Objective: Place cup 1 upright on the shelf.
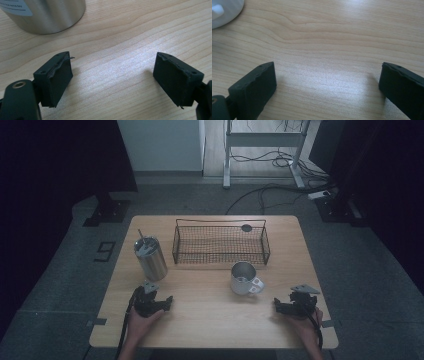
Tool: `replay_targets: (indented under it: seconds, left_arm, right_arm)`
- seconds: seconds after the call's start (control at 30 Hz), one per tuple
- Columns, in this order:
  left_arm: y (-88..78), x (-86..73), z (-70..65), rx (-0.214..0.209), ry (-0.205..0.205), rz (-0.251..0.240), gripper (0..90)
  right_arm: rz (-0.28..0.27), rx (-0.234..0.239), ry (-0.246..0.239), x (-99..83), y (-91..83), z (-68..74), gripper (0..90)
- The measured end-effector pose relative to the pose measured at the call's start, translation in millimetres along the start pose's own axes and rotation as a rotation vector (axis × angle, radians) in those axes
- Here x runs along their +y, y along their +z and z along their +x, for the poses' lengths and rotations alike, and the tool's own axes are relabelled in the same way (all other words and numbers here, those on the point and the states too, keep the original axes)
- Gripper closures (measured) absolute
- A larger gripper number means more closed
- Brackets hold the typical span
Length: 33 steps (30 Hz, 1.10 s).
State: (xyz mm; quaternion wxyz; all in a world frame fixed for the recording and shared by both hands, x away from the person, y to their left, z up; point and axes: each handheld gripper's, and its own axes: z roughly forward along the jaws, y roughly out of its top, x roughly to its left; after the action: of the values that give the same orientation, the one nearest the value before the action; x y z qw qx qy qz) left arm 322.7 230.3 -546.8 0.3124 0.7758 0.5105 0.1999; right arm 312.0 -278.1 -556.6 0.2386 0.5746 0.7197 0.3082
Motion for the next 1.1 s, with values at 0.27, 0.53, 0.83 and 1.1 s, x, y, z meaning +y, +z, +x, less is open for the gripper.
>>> replay_targets:
  seconds: [0.27, 0.53, 0.83, 1.1]
  left_arm:
    - [-0.1, 0.0, 0.1, 0.000, 0.002, 0.001, 15.4]
    - [0.0, 0.0, 0.1, -0.001, 0.002, 0.001, 15.4]
    - [0.9, 0.9, 0.1, -0.001, -0.001, 0.001, 14.9]
    - [0.8, 1.0, -1.1, -0.021, 0.020, 0.002, 14.8]
  right_arm:
    - [0.001, -0.005, 0.003, 0.1, 0.0, 0.1, 1.2]
    - [0.002, -0.001, 0.001, 0.2, 0.3, -0.2, 0.6]
    - [0.004, 0.011, -0.008, 1.3, 1.6, -1.3, 0.0]
    - [0.004, 0.011, -0.012, 0.9, 1.3, -1.9, 0.0]
